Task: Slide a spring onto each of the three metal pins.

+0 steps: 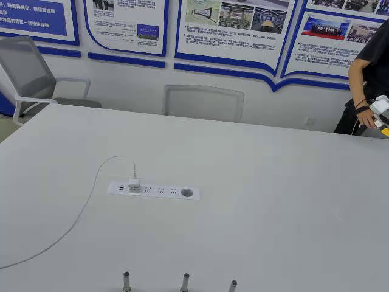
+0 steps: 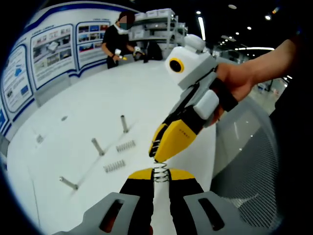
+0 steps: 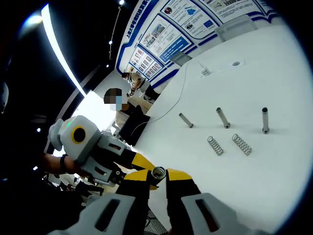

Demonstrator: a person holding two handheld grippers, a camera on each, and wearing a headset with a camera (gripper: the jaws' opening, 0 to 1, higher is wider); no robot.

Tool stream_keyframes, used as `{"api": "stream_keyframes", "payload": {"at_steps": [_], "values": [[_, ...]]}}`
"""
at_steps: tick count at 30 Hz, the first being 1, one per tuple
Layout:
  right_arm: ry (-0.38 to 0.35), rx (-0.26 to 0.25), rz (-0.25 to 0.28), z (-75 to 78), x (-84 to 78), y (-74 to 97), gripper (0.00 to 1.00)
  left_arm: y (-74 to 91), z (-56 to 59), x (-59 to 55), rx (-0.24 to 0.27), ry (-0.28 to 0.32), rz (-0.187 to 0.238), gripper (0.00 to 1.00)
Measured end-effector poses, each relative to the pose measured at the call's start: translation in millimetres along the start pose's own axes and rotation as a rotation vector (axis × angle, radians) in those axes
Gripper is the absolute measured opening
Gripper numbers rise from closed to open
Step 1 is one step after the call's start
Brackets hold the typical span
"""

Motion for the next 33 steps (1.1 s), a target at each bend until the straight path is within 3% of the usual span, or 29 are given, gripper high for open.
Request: {"api": "stream_keyframes", "payload": {"at_steps": [10, 22, 33], "values": [[0.041, -0.016, -0.005, -6.9, 13.0, 5.0, 0.12, -6.0, -7.2, 10.8, -0.032, -0.017, 0.019, 0.10], [0.217, -0.036, -0.062, -20.2, 30.2, 5.5, 0.13, -8.9, -11.6, 21.0, -0.042, -0.016, 0.054, 0.10], [0.305, -0.005, -0.116, -29.2, 37.5, 6.3, 0.19, -8.8, -13.0, 25.8, -0.045, -0.029, 0.073, 0.10]]}}
Point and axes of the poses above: the centre of the closed fingertips' face, and the gripper's own axes: y roughly backward along the fingers, z roughly to its right, x roughly out of its top, the point moved 8 cm from there along y, roughly backward along the fingers, and after that the axes turned 12 degrees about z, right-handed, at the moved point
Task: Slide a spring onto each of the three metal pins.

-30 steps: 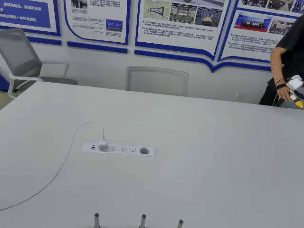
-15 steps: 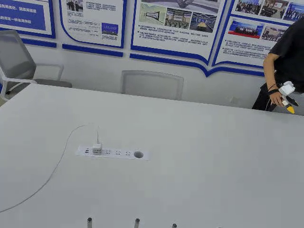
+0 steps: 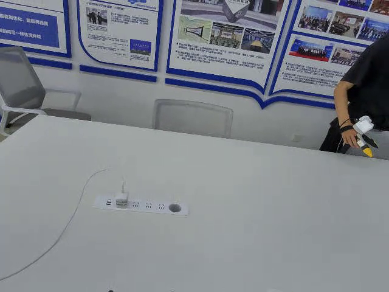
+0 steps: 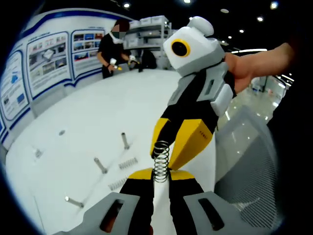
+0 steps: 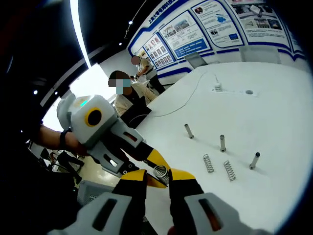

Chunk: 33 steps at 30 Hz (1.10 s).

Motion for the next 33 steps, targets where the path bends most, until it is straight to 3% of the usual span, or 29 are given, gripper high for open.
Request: {"api": "stream_keyframes", "payload": {"at_steps": [10, 13, 16, 21, 33], "values": [[0.108, 0.019, -0.056, 5.3, 15.9, 10.1, 0.22, -1.2, 0.5, 4.7, -0.015, -0.020, 0.017, 0.10], [0.195, 0.044, -0.106, 5.9, 18.4, 14.0, 0.22, -1.9, 0.9, 5.6, -0.019, -0.023, 0.020, 0.10], [0.311, 0.113, -0.166, -1.5, 21.2, 15.4, 0.23, -2.4, 1.6, 6.9, -0.023, -0.024, 0.025, 0.10], [0.441, 0.141, -0.287, -1.1, 21.1, 14.8, 0.24, -4.8, 3.3, 7.7, -0.035, -0.028, 0.024, 0.10], [0.529, 0.191, -0.369, -2.2, 25.2, 14.9, 0.25, -6.6, 12.0, 13.2, -0.069, -0.051, 0.039, 0.10]]}}
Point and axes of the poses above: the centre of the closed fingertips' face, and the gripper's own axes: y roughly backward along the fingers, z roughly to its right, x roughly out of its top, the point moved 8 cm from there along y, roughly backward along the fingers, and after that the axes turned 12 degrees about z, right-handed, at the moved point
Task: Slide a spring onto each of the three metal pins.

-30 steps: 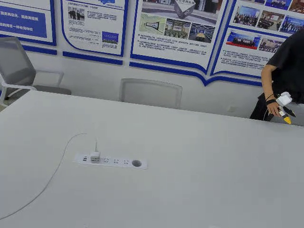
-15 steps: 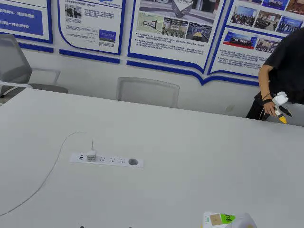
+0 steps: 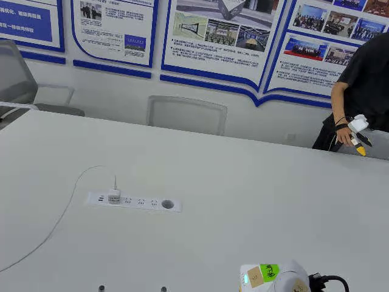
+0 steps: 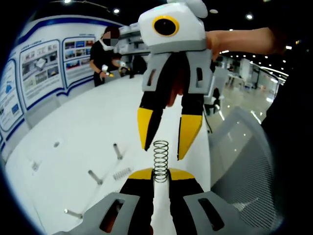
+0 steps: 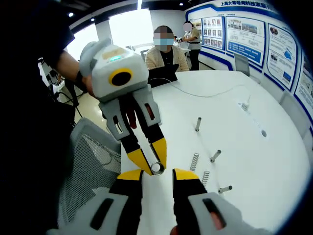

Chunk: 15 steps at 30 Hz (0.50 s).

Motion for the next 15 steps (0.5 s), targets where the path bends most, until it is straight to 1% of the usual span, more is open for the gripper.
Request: {"api": "stream_keyframes", "payload": {"at_steps": [3, 6, 9, 13, 15], "values": [[0.019, 0.006, -0.018, 0.1, -0.1, 0.6, 0.24, -1.4, 1.3, 1.3, -0.007, -0.003, 0.006, 0.10], [0.025, 0.015, -0.021, -0.7, 0.7, 1.1, 0.24, -2.5, 2.5, 3.7, -0.014, -0.006, 0.017, 0.10], [0.033, 0.028, -0.024, -0.6, 1.7, 1.7, 0.23, -3.4, 3.7, 5.3, -0.023, -0.023, 0.015, 0.10], [0.058, 0.052, -0.057, -1.2, 0.8, 1.4, 0.22, -4.4, 5.5, 8.1, -0.036, -0.037, 0.017, 0.10], [0.060, 0.055, -0.062, -1.3, 0.6, 1.0, 0.22, -4.6, 6.3, 9.2, -0.041, -0.044, 0.016, 0.10]]}}
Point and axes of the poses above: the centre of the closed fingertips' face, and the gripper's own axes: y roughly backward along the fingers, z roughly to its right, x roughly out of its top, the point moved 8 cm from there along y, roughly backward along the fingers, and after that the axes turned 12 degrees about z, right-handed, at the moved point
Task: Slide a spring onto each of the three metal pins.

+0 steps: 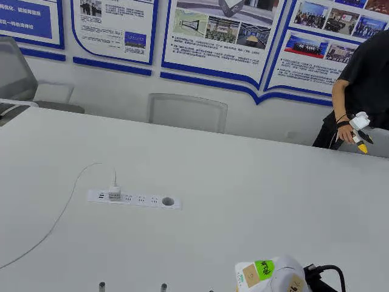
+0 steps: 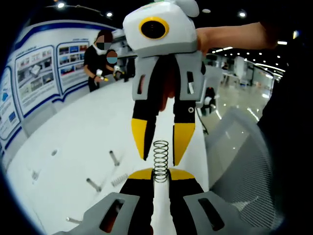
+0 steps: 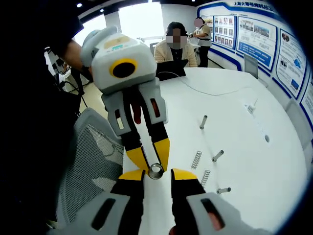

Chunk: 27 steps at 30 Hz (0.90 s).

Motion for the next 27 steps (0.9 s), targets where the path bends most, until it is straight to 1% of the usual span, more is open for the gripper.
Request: {"api": "stream_keyframes", "payload": {"at_steps": [5, 11, 16, 21, 24, 27], "values": [[0.004, 0.019, 0.004, -0.7, 2.8, -0.5, 0.19, -0.5, 1.8, 2.2, -0.013, -0.016, 0.000, 0.10], [0.018, 0.056, -0.027, -4.7, 2.1, -2.5, 0.13, -1.3, 2.7, 3.2, -0.029, -0.030, -0.007, 0.10], [0.025, 0.071, -0.038, -5.9, 1.5, -2.5, 0.13, -1.4, 4.9, 3.2, -0.047, -0.032, -0.010, 0.10], [0.024, 0.071, -0.049, -6.2, -0.6, -3.6, 0.12, -2.5, 5.2, 1.7, -0.055, -0.032, -0.018, 0.10], [0.018, 0.065, -0.046, -6.2, -1.0, -4.3, 0.12, -2.2, 4.4, 0.8, -0.058, -0.025, -0.019, 0.10], [0.020, 0.059, -0.045, -5.5, -0.8, -5.1, 0.12, -1.8, 3.2, -0.8, -0.050, -0.017, -0.016, 0.10]]}}
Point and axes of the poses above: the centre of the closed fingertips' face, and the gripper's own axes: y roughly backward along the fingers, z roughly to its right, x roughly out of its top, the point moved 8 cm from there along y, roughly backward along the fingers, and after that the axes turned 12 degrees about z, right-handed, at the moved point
